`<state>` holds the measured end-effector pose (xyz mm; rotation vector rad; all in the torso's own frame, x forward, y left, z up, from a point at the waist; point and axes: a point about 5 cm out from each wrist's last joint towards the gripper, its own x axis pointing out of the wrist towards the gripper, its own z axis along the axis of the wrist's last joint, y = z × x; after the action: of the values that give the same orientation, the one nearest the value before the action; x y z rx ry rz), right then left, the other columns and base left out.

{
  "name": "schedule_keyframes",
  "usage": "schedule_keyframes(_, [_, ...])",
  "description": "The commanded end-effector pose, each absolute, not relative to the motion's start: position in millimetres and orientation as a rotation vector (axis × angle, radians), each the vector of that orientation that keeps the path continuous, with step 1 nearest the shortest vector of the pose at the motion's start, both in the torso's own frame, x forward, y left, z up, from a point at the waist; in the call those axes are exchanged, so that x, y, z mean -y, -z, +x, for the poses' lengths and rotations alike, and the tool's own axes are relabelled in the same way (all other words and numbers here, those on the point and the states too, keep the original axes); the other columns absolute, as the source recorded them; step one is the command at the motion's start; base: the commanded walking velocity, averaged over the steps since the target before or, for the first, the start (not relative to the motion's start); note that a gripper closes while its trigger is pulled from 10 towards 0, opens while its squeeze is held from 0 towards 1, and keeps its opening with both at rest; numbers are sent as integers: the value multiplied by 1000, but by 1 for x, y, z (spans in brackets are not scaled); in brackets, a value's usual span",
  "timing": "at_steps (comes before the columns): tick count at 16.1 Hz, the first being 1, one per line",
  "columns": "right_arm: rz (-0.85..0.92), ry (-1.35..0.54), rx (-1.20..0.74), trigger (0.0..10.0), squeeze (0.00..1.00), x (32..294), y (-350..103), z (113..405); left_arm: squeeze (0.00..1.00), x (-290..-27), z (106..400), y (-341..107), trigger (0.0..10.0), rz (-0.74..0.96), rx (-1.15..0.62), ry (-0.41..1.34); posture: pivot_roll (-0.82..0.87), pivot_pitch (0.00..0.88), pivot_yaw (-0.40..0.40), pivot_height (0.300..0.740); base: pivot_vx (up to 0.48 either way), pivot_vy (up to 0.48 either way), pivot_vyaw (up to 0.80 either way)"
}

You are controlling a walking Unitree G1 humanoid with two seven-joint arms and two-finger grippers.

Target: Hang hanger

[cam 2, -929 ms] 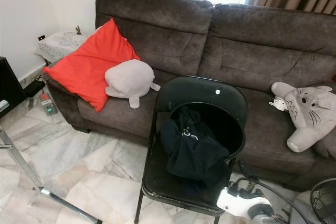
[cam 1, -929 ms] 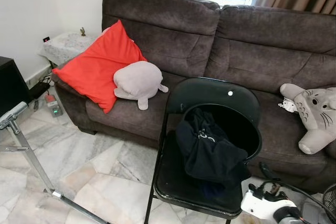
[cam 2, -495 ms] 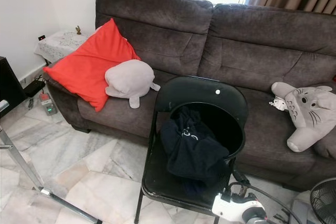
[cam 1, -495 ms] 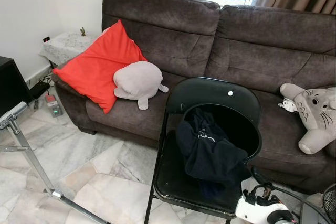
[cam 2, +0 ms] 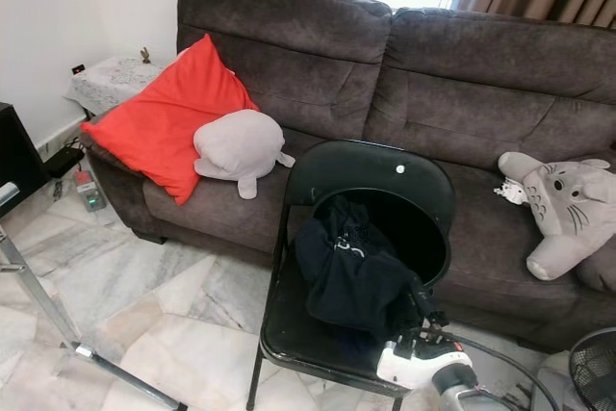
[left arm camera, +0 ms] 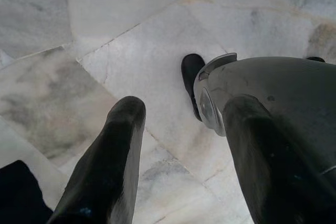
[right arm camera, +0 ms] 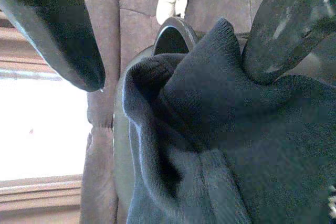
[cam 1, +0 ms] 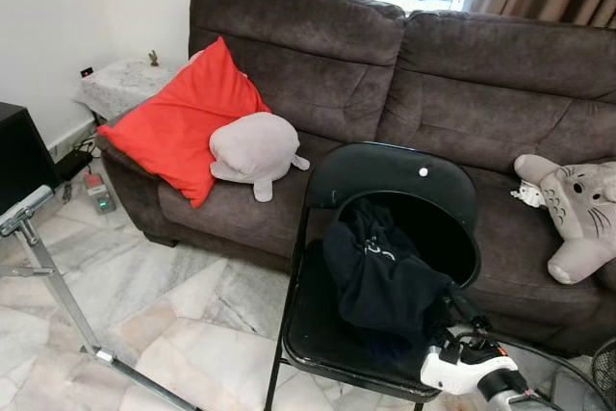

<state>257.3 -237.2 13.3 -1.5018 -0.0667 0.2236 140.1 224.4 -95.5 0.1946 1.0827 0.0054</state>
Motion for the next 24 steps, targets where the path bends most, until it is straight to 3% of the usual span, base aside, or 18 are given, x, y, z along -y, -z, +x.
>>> schedule_keyframes(1, [-1504,-222,114,10000,0,238,-17,258,0,-225,136,97,10000,186,-1094,-16,46,0,-88,740,0,0,0])
schedule_keyframes(6, [-1456,-109,240,10000,0,237,-26,243,0,-225,136,97,10000,192,-1094,-15,36,0,-86,740,0,0,0])
schedule_keyframes(12, [-1419,-128,73,10000,0,243,0,219,0,-226,137,96,10000,199,-1093,-7,30,0,-82,740,0,0,0])
schedule_keyframes(24, [-1443,-182,29,10000,0,233,-3,251,0,-229,137,96,10000,210,-1090,-22,53,0,-74,740,0,0,0])
